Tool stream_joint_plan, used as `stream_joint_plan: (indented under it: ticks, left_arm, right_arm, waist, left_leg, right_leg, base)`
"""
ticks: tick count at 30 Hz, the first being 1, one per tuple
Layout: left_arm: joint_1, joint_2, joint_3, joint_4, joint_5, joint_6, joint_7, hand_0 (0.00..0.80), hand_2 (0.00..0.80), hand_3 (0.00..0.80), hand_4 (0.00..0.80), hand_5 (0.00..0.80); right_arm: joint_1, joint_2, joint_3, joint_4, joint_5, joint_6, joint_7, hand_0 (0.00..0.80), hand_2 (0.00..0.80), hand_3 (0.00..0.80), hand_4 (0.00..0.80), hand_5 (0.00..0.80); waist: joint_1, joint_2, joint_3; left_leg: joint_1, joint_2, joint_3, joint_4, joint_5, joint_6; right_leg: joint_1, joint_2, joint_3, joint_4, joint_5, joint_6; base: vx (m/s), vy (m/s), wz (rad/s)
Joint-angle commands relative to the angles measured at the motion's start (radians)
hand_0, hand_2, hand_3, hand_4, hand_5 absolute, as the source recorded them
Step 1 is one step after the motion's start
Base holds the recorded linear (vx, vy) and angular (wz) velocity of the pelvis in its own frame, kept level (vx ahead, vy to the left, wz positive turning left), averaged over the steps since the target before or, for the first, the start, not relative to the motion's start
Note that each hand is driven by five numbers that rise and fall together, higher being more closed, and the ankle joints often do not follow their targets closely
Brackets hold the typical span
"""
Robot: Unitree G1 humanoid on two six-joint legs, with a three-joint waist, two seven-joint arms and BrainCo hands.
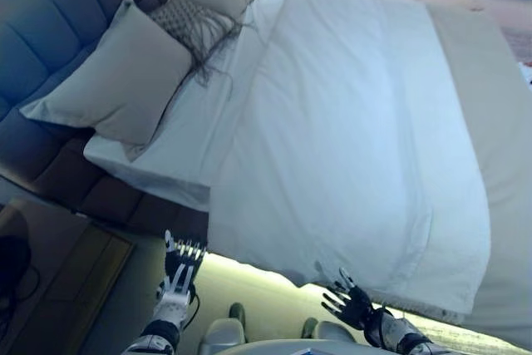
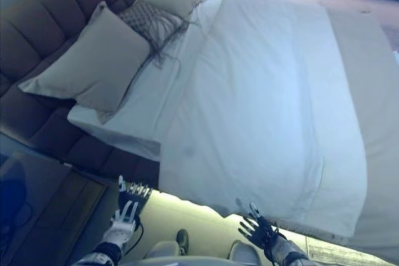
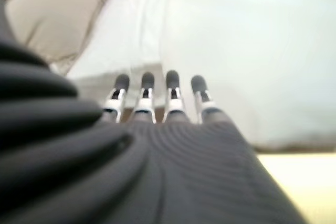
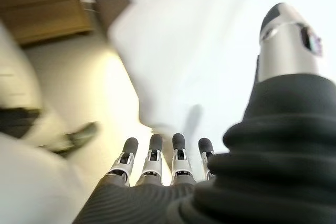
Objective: Make the bed neatly
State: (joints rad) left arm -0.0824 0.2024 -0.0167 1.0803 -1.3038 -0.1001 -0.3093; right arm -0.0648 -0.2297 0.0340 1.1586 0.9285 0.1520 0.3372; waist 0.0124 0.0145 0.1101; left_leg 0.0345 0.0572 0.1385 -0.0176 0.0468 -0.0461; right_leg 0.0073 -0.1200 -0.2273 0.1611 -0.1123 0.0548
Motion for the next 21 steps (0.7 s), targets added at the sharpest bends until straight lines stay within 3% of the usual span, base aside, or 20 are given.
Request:
stream_joint_plan:
  ticks: [1,3,6,10,15,21]
  left_arm:
    - [-0.051,0.026,0.022,0.080,0.233,-0.003,0.032,0.000,0.000,0.000,0.000,0.000]
    - [-0.039,0.042,-0.011,0.155,0.422,-0.019,0.024,0.000,0.000,0.000,0.000,0.000]
    - [-0.029,0.063,-0.059,0.224,0.652,-0.005,0.057,0.000,0.000,0.000,0.000,0.000]
    - [-0.011,0.049,-0.116,0.291,0.861,0.017,0.071,0.000,0.000,0.000,0.000,0.000]
    - [0.011,-0.013,-0.082,0.331,0.761,0.031,0.082,0.000,0.000,0.000,0.000,0.000]
    - [0.017,-0.038,-0.101,0.335,0.804,0.028,0.082,0.000,0.000,0.000,0.000,0.000]
  right_arm:
    - [-0.025,-0.007,-0.051,-0.020,0.013,-0.113,-0.024,0.000,0.000,0.000,0.000,0.000]
    - [-0.005,-0.009,-0.084,0.014,-0.019,-0.129,-0.018,0.000,0.000,0.000,0.000,0.000]
    - [0.010,-0.022,-0.076,0.083,-0.143,-0.211,-0.017,0.000,0.000,0.000,0.000,0.000]
    - [0.026,-0.017,-0.089,0.145,-0.128,-0.209,-0.064,0.000,0.000,0.000,0.000,0.000]
    - [0.065,0.012,-0.142,0.247,-0.121,-0.176,-0.124,0.000,0.000,0.000,0.000,0.000]
    - [0.060,0.043,-0.102,0.254,-0.159,-0.167,-0.125,0.000,0.000,0.000,0.000,0.000]
  waist:
    - [-0.019,-0.006,0.000]
    - [-0.027,-0.005,-0.020]
    - [-0.033,-0.005,-0.040]
    - [-0.044,-0.010,-0.055]
    - [-0.049,-0.015,-0.062]
    - [-0.039,-0.020,-0.065]
  left_leg:
    - [0.034,-0.040,0.018,-0.004,-0.035,0.026]
    - [0.049,-0.037,0.027,-0.039,-0.023,0.023]
    - [0.058,-0.036,0.035,-0.065,-0.013,0.017]
    - [0.070,-0.033,0.050,-0.066,-0.019,0.014]
    - [0.084,-0.029,0.054,-0.060,-0.036,0.020]
    - [0.094,-0.028,0.038,-0.064,-0.041,0.021]
  right_leg:
    - [0.036,-0.035,0.014,-0.099,0.140,0.035]
    - [0.049,-0.026,0.013,-0.131,0.154,0.040]
    - [0.064,-0.017,0.010,-0.173,0.173,0.045]
    - [0.075,-0.006,0.019,-0.209,0.188,0.044]
    - [0.086,0.007,0.031,-0.206,0.176,0.035]
    - [0.102,0.018,0.032,-0.215,0.172,0.026]
  base:
    - [0.051,-0.082,-0.21]
    - [0.032,-0.084,-0.13]
    - [0.029,-0.065,-0.09]
    - [0.047,-0.053,-0.14]
    - [0.054,-0.051,-0.09]
    - [0.017,-0.026,0.00]
